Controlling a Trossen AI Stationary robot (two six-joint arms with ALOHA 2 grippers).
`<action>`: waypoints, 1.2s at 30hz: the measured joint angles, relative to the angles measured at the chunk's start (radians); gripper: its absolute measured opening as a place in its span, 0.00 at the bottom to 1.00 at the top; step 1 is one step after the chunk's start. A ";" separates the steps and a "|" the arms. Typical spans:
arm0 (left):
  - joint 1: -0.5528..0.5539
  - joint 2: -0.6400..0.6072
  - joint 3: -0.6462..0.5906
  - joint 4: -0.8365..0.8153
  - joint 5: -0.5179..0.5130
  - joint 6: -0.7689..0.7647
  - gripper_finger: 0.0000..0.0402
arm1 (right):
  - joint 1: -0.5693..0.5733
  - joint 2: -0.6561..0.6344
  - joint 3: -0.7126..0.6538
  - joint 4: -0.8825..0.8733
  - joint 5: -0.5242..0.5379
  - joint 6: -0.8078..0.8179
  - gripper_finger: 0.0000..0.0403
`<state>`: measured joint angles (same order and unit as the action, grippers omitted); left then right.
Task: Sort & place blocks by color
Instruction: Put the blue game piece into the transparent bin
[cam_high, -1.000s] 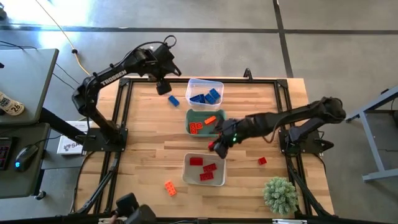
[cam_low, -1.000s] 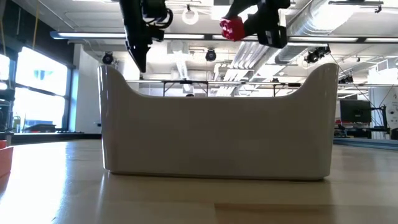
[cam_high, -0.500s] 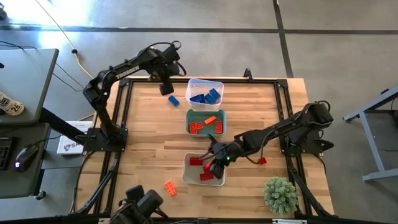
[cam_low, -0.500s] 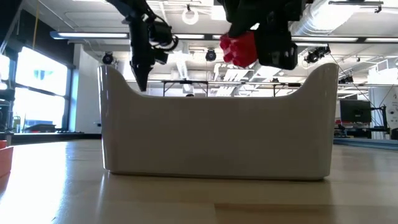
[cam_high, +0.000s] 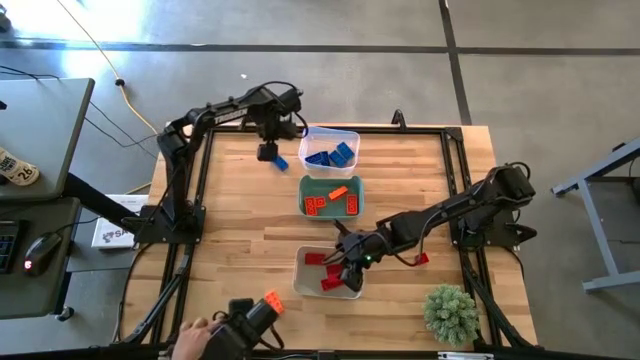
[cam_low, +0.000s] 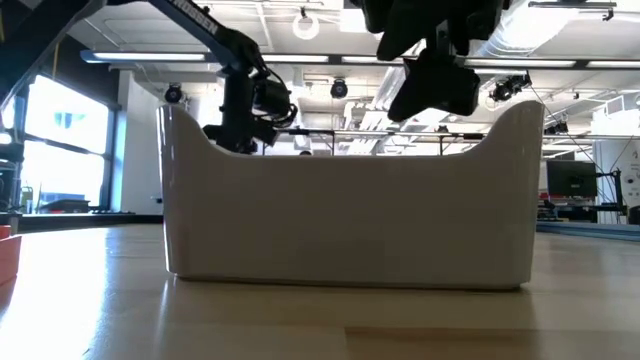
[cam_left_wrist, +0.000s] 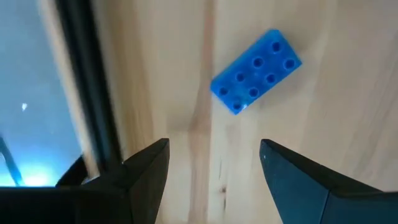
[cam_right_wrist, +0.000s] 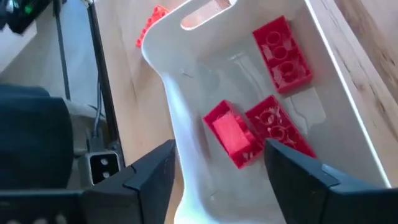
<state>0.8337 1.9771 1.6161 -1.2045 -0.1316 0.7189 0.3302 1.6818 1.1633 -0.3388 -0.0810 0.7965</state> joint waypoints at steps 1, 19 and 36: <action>-0.003 0.007 0.000 -0.001 0.011 0.020 0.59 | 0.000 0.000 0.000 -0.005 0.000 -0.015 0.57; -0.044 0.007 -0.001 0.073 0.143 0.350 0.59 | -0.003 0.000 0.000 -0.083 0.024 -0.098 0.58; -0.050 0.006 -0.195 0.269 0.074 0.359 0.59 | -0.024 -0.002 0.000 -0.114 0.022 -0.106 0.58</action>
<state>0.7840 1.9827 1.4212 -0.9354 -0.0577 1.0775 0.3061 1.6802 1.1633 -0.4528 -0.0595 0.6907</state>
